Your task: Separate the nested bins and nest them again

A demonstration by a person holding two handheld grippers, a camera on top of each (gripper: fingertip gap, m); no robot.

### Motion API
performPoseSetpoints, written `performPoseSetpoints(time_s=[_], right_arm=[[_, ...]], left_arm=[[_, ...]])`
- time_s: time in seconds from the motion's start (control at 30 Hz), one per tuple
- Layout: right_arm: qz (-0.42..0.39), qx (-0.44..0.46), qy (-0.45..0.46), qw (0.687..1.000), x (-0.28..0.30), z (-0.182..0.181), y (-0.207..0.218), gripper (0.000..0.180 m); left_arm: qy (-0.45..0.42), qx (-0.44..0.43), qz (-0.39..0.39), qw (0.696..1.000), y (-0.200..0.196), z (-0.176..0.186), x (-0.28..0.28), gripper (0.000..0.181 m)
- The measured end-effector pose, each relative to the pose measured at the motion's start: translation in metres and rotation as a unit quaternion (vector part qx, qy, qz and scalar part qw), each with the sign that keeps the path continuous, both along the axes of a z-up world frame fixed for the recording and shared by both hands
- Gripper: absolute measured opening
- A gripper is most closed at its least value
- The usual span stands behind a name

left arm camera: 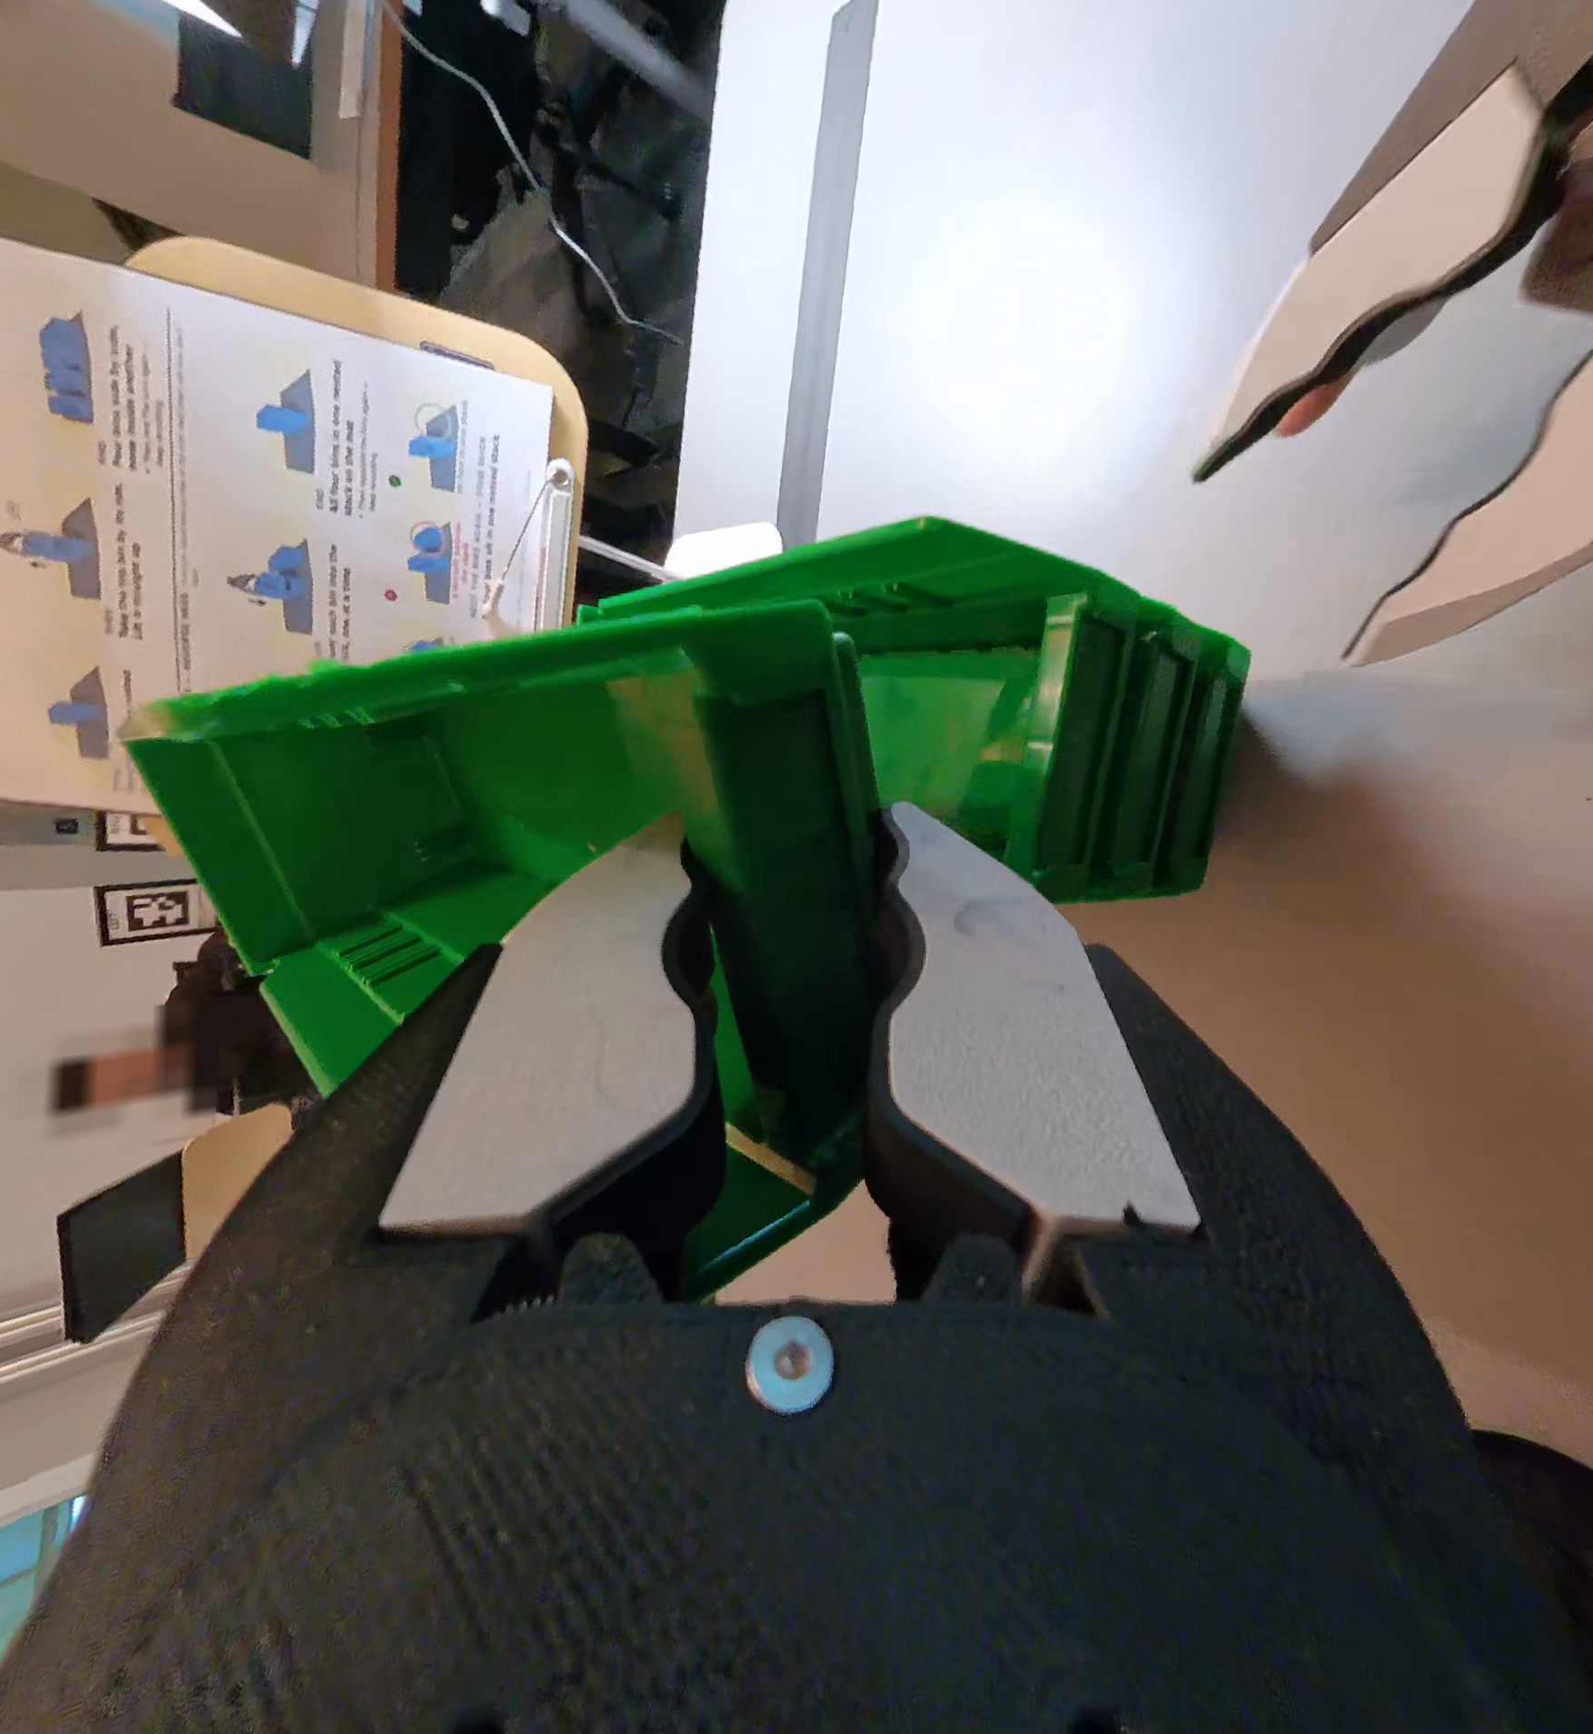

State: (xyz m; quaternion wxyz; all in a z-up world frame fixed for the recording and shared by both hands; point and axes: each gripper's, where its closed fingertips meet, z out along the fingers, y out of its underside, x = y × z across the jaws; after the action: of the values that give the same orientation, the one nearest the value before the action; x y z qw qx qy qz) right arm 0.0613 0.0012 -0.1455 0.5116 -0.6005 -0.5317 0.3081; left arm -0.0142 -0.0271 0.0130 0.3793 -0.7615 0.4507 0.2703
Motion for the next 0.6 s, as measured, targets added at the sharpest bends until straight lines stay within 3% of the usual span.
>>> performPoseSetpoints(time_s=[0.33,0.6], right_arm=[[-0.031,-0.026,0.071,0.997,0.098,0.045,-0.018,0.088],[-0.086,-0.04,0.096,0.991,0.154,0.039,-0.013,0.087]], left_arm=[[0.034,-0.084,-0.009,0.996,0.026,-0.03,0.017,0.033],[0.073,-0.125,0.005,0.989,0.041,-0.062,0.012,0.032]])
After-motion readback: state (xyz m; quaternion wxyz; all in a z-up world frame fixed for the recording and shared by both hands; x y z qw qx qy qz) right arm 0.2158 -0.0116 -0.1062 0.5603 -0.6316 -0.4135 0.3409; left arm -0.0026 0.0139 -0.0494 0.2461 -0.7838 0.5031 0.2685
